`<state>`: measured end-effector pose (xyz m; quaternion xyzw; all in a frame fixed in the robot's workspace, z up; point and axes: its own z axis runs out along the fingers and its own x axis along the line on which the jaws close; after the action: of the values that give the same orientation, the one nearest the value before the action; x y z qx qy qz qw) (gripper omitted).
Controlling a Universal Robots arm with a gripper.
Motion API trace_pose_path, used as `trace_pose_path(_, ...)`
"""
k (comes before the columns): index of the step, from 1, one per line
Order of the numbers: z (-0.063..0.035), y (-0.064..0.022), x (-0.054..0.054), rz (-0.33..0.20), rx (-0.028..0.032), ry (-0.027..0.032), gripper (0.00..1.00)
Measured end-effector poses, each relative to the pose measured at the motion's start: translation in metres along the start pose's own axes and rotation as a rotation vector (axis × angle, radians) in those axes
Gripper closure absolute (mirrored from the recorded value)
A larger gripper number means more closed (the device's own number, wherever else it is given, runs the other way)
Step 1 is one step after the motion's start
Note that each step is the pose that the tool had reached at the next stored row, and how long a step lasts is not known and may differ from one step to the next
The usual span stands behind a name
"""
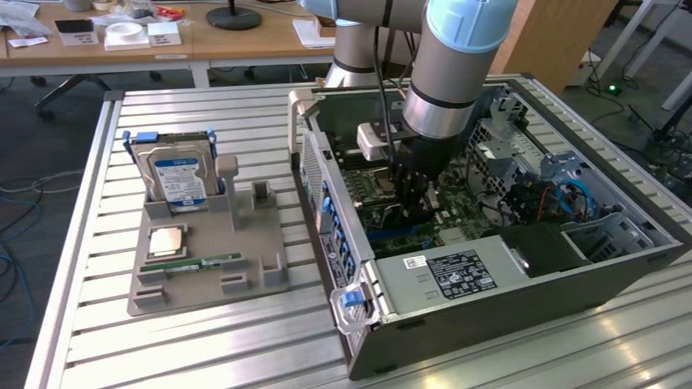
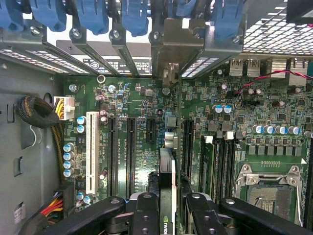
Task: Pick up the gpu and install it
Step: 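Insert the gpu into the slot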
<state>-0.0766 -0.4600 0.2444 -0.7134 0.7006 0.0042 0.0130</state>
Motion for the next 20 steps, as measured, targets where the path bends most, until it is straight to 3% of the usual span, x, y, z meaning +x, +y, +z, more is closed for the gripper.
trace_pose_path(20,-0.0027,-0.0003,0.0005,0.018,0.0003,0.0004,0.74)
